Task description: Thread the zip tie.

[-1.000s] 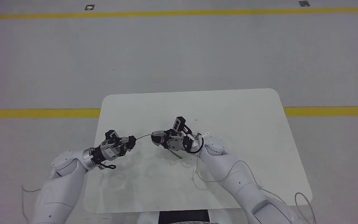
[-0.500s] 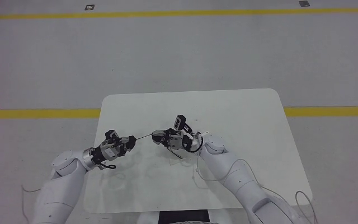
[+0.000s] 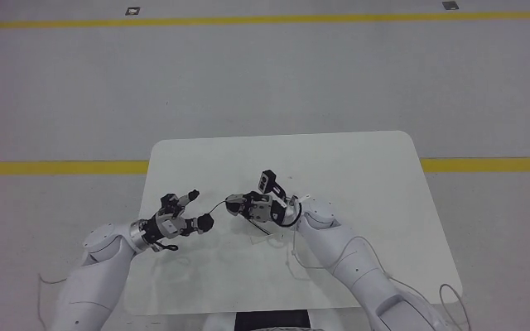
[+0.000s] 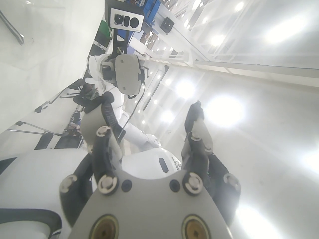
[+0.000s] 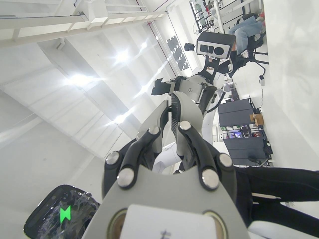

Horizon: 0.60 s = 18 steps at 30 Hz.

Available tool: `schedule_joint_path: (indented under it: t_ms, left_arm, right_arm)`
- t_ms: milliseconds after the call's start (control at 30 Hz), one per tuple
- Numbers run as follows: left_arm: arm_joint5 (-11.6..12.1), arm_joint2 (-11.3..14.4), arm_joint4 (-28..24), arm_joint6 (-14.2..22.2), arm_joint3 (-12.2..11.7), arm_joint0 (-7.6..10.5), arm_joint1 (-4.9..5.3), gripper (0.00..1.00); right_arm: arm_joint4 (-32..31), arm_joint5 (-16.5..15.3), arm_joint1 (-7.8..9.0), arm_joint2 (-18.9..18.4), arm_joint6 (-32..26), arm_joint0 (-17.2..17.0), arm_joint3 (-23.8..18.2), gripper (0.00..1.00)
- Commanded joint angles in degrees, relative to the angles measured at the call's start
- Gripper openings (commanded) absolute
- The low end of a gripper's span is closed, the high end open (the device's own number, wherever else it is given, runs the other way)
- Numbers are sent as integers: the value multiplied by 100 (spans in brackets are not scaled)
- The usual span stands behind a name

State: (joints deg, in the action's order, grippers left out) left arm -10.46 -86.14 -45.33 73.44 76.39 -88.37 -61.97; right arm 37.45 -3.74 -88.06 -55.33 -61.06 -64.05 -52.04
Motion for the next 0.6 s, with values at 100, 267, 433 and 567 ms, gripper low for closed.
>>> schedule_joint_path:
  t_ms: [100,267,433,567]
  left_arm:
    - [217,8,64,-97,70,-33,17,100]
    - [217,8,64,-97,70,-33,17,100]
    - [217,8,64,-97,70,-33,17,100]
    - [217,8,64,-97,70,-33,17,100]
  right_arm:
    - [44,-2,0,18,11,-15,-13,0]
    - [44,-2,0,18,11,-15,-13,0]
    - [44,-2,0,18,11,-15,-13,0]
    - [44,-2,0,18,11,-15,-13,0]
